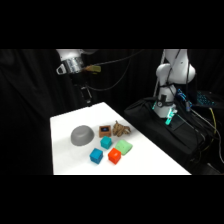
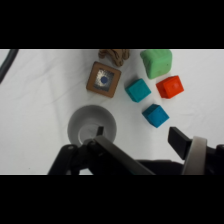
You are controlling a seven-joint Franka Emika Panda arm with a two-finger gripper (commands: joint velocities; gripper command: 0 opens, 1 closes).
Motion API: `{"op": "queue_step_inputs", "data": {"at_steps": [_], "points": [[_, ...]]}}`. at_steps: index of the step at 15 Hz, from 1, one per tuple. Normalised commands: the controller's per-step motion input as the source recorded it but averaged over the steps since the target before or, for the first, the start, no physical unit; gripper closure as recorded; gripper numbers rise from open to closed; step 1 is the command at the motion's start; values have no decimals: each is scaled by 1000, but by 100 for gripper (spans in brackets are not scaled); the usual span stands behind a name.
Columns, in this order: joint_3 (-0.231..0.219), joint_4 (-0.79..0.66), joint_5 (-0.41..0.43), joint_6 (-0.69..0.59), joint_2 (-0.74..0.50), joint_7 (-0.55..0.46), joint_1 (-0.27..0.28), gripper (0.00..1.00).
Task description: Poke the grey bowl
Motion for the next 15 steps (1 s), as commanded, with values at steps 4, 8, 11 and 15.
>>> {"op": "queue_step_inputs", "data": {"at_steps": [4,8,11,15], "points": [[-64,156,60,-13,61,2,52,0],[-66,398,88,38,203,56,41,0],[-75,475,46,43,308,121,38,0],[-95,458,4,55,345,158,9,51]]}}
